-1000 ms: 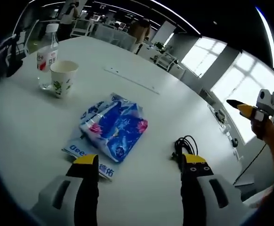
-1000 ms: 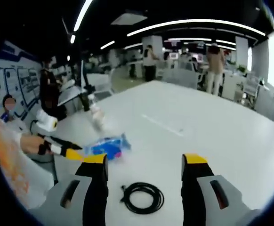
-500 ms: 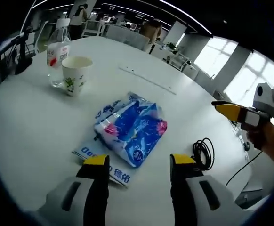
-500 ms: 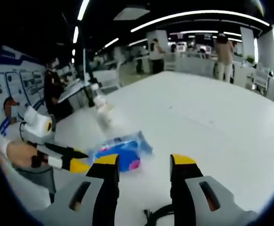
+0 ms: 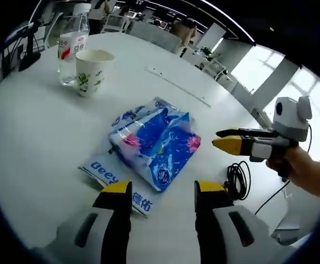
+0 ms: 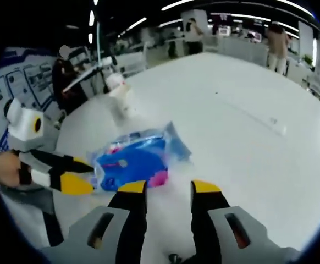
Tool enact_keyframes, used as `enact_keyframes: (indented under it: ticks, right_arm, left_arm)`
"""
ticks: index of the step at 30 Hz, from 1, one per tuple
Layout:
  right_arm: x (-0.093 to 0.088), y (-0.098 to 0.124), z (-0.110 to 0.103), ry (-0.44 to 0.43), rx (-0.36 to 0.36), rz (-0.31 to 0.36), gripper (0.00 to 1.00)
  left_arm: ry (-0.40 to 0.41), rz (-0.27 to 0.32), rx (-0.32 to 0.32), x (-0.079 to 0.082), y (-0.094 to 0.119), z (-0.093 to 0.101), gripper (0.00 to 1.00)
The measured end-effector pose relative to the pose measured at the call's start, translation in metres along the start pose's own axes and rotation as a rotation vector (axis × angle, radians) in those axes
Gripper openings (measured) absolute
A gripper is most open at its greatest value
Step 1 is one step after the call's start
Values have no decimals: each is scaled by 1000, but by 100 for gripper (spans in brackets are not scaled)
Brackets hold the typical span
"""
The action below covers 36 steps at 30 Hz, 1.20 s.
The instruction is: Arrange the tabletop items into an orderly group along one side of the table until the central work area is clear of visible clutter.
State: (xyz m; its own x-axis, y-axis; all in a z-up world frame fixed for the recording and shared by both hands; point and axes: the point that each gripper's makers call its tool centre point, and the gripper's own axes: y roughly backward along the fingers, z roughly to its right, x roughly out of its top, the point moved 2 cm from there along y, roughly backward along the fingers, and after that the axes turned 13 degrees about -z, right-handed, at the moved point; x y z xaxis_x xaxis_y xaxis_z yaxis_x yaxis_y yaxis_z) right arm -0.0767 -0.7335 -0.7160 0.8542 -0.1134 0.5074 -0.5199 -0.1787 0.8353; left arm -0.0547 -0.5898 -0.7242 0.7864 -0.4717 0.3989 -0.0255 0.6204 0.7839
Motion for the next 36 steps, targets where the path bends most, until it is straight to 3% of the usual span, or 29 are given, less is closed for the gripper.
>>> enact_keyframes:
  ticks: [5,13,18,21,24,28,32,36]
  right_arm:
    - [-2,-15,2,-25,20,-38,27]
    - [15,-21,1,-42,81,-19,20]
    - [4,-37,-8,-28,72,-96,17]
    - [5,-40,-21,-43,100,-69,7]
    - [3,-39,-21,32,31,-74,3]
    - [0,-36,-22,-32,65,-64,0]
    - [-3,-31,-25,-40,66,-55,0]
    - [-10,-19,-28,-114,65,-1,0]
  left_arm:
    - [19,-14,13,-2,-4,-6,41]
    - [48,-19,6,0,-9,-6,35]
    - [64,-22,18,1,-13,-9,27]
    - [79,-32,15,1,-15,-10,22]
    - [93,-32,31,-1,-16,-16,17]
    - [118,-21,41,-1,-13,-23,6]
    - [129,-14,37,1,-11,-22,3]
    - [103,1,33,4,-8,-20,2]
